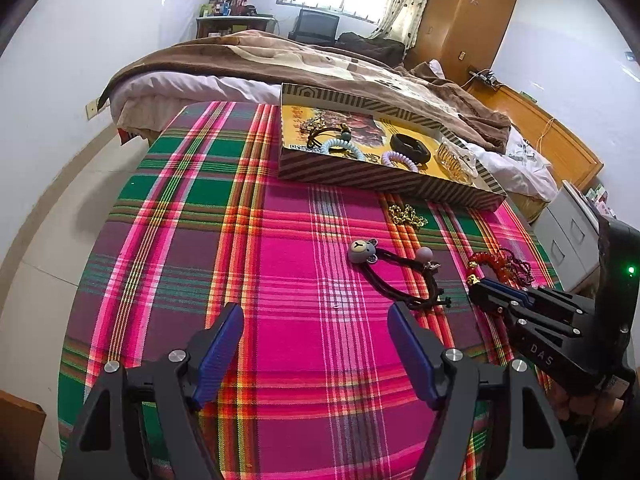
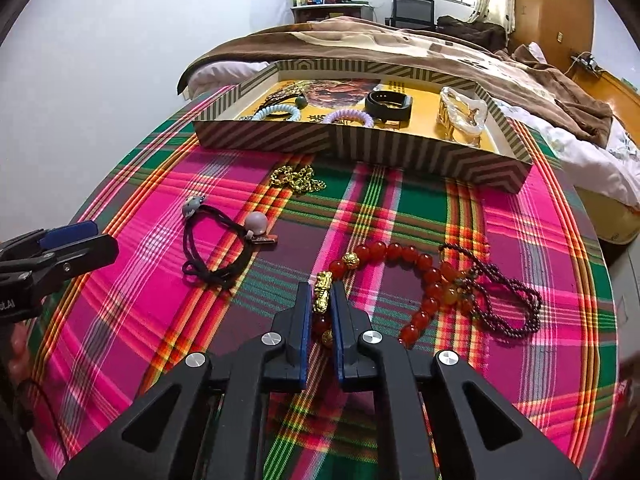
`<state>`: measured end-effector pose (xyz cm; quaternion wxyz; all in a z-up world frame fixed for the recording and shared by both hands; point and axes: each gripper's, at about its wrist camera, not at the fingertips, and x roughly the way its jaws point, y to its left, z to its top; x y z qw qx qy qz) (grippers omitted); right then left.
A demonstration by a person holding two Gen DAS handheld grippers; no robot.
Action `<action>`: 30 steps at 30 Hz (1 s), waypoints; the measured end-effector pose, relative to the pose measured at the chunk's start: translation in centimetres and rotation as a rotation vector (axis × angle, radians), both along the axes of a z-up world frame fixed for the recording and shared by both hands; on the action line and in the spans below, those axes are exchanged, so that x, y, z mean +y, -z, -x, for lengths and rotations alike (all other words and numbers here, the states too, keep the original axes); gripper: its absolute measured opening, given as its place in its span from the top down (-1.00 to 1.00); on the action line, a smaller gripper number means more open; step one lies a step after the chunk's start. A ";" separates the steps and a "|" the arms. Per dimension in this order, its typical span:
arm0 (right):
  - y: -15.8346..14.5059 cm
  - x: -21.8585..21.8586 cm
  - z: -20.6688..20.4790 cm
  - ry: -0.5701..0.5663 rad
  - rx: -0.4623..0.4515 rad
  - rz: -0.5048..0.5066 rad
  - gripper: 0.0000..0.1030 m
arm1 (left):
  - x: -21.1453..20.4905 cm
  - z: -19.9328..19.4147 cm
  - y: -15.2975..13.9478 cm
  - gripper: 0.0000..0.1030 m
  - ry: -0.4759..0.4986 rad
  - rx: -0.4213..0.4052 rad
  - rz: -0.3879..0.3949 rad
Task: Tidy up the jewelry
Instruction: 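Grasp the black bear-head hair tie with the left gripper while the right holds the red bracelet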
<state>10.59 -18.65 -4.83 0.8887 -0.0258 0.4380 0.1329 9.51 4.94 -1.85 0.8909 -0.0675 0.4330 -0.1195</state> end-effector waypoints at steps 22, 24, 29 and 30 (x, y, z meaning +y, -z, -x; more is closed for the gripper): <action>-1.4 -3.8 2.2 0.029 -0.026 -0.139 0.83 | -4.6 -5.8 1.4 -0.43 0.051 0.059 -0.097; -1.4 -3.9 2.3 0.028 -0.026 -0.143 0.83 | -5.0 -6.0 1.4 -0.43 0.054 0.052 -0.113; -1.4 -4.0 2.2 0.024 -0.025 -0.147 0.83 | -5.9 -6.4 1.7 -0.27 0.062 0.050 -0.165; -1.3 -4.0 2.1 0.023 -0.024 -0.147 0.83 | -6.1 -6.4 1.7 -0.24 0.061 0.044 -0.171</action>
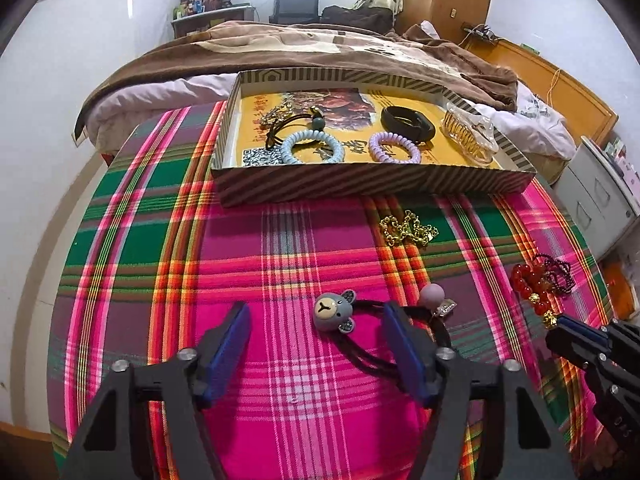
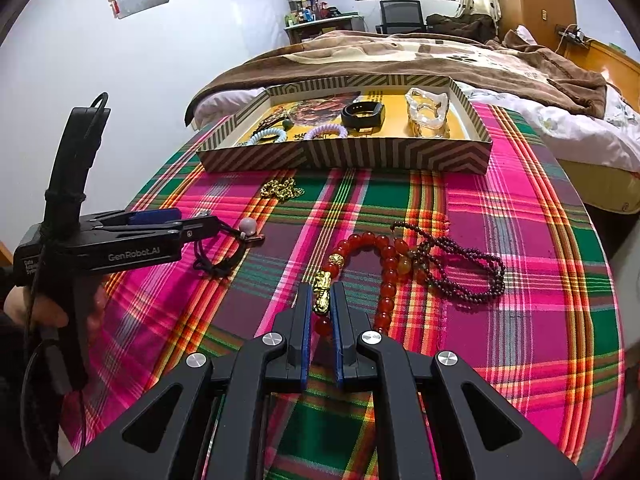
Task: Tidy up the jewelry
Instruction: 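Grasp the black bear-head hair tie with the left gripper while the right holds the red bracelet, then carry the red bracelet and bear hair tie over the tray with both grippers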
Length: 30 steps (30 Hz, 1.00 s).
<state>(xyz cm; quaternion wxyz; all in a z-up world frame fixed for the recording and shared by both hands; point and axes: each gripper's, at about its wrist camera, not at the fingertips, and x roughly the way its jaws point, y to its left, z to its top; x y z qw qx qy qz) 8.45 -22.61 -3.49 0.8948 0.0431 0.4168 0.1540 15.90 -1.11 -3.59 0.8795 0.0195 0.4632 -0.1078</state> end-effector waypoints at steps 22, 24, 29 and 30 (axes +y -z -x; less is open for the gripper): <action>-0.5 -0.9 0.1 0.020 -0.016 -0.018 0.83 | 0.8 0.6 -1.4 0.63 -0.022 -0.025 0.018; -0.9 -1.1 0.1 0.020 -0.024 -0.028 0.83 | 0.7 0.8 -2.1 0.62 -0.015 -0.042 0.025; -2.1 -1.6 0.2 0.029 -0.055 -0.032 0.83 | 0.5 1.3 -4.3 0.62 -0.004 -0.089 0.044; -2.4 -1.7 0.2 0.029 -0.063 -0.033 0.83 | 0.5 1.3 -4.7 0.62 -0.003 -0.095 0.051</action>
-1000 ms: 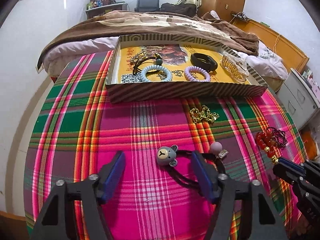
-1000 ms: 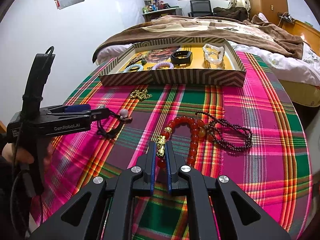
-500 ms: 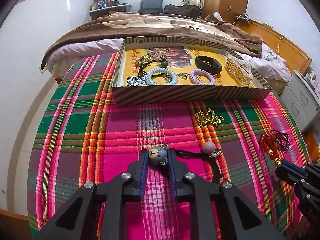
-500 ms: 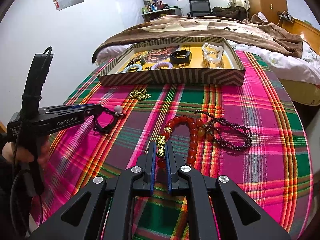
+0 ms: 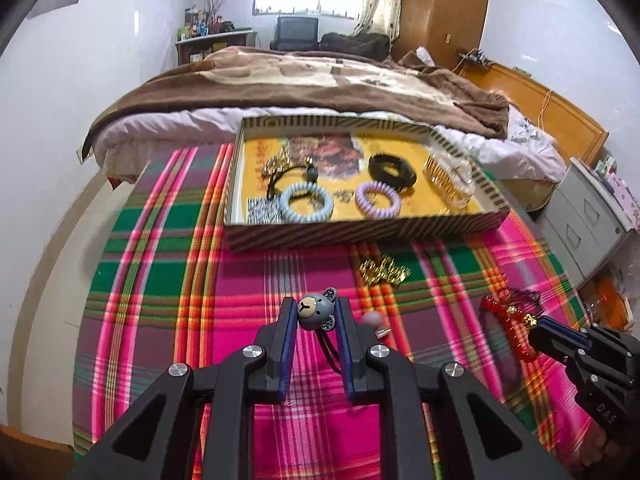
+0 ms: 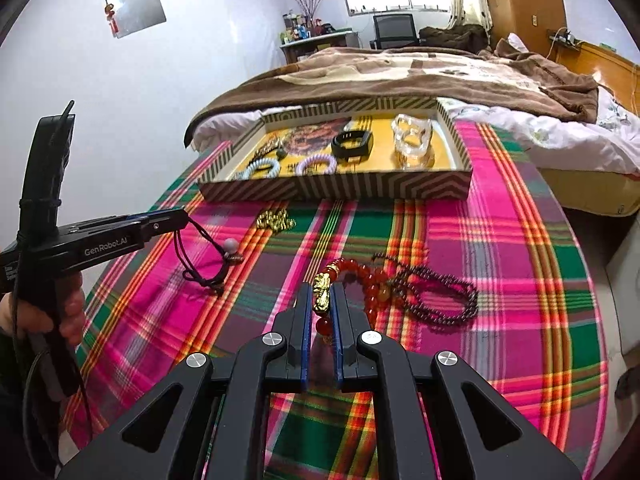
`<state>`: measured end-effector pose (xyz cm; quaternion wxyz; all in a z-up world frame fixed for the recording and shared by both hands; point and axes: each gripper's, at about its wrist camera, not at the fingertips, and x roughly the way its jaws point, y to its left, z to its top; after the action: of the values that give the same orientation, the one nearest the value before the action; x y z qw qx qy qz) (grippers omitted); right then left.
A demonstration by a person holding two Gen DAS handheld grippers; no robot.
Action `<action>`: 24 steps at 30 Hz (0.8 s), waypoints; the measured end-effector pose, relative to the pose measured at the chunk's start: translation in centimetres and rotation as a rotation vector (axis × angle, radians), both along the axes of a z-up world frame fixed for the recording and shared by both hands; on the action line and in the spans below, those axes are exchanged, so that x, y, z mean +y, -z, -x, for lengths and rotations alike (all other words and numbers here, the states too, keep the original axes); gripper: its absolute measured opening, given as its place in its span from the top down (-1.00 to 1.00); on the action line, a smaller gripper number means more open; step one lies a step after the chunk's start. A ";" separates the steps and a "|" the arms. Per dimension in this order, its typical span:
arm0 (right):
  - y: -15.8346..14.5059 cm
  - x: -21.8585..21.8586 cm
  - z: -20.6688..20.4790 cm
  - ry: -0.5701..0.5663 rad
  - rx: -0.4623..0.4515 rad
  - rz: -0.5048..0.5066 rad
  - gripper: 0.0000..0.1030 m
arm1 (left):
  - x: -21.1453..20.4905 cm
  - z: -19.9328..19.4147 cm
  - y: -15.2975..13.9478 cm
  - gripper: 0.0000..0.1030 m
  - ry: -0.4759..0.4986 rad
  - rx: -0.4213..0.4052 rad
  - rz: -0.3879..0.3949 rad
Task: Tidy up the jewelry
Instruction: 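Carry the red bracelet and bear hair tie over the tray with both grippers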
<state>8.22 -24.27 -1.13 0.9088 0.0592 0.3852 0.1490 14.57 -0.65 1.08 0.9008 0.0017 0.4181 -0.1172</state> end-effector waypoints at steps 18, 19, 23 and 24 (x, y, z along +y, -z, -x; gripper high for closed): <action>-5.1 -2.2 -2.3 0.017 -0.097 -0.059 0.84 | -0.7 -1.9 -5.8 0.62 0.032 -0.097 0.070; -5.5 -2.2 -2.6 0.017 -0.104 -0.059 0.84 | -0.8 -2.1 -6.1 0.62 0.036 -0.104 0.069; -6.8 -2.4 -3.9 0.021 -0.134 -0.062 0.84 | -1.0 -3.3 -6.8 0.62 0.049 -0.113 0.095; -7.2 -2.5 -4.3 0.023 -0.142 -0.061 0.84 | -1.1 -3.7 -6.9 0.62 0.052 -0.114 0.099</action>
<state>12.48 -26.73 6.04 0.9332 0.0807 0.3143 0.1542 18.28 -1.79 7.97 0.9187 -0.0255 0.3599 -0.1607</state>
